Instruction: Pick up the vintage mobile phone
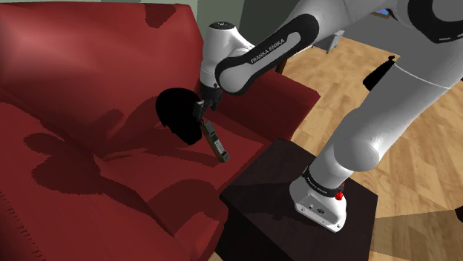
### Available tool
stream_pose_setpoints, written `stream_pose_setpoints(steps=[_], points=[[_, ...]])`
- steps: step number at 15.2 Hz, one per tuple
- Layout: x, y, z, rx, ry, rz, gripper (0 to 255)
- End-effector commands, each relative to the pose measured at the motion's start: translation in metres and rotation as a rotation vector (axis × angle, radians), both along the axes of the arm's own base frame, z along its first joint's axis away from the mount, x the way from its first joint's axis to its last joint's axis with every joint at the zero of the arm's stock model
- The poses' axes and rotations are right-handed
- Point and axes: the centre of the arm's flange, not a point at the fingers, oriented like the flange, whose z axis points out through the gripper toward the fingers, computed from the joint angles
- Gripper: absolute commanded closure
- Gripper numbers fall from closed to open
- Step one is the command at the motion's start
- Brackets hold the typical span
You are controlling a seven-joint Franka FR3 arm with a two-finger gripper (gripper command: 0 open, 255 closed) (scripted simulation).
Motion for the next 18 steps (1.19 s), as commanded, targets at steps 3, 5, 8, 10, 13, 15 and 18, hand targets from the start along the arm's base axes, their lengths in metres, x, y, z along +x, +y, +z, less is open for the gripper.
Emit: stream_pose_setpoints(steps=[3,5,8,10,13,15,18], points=[[0.005,0.005,-0.022,0.003,0.004,0.003,0],[0.005,0.005,-0.033,0.003,0.004,0.003,0],[0.005,0.005,-0.052,0.003,0.004,0.003,0],[0.005,0.005,-0.052,0.003,0.004,0.003,0],[0.006,0.005,-0.052,0.003,0.004,0.003,255],[0.006,0.005,-0.052,0.003,0.004,0.003,255],[0.006,0.005,-0.052,0.003,0.004,0.003,255]])
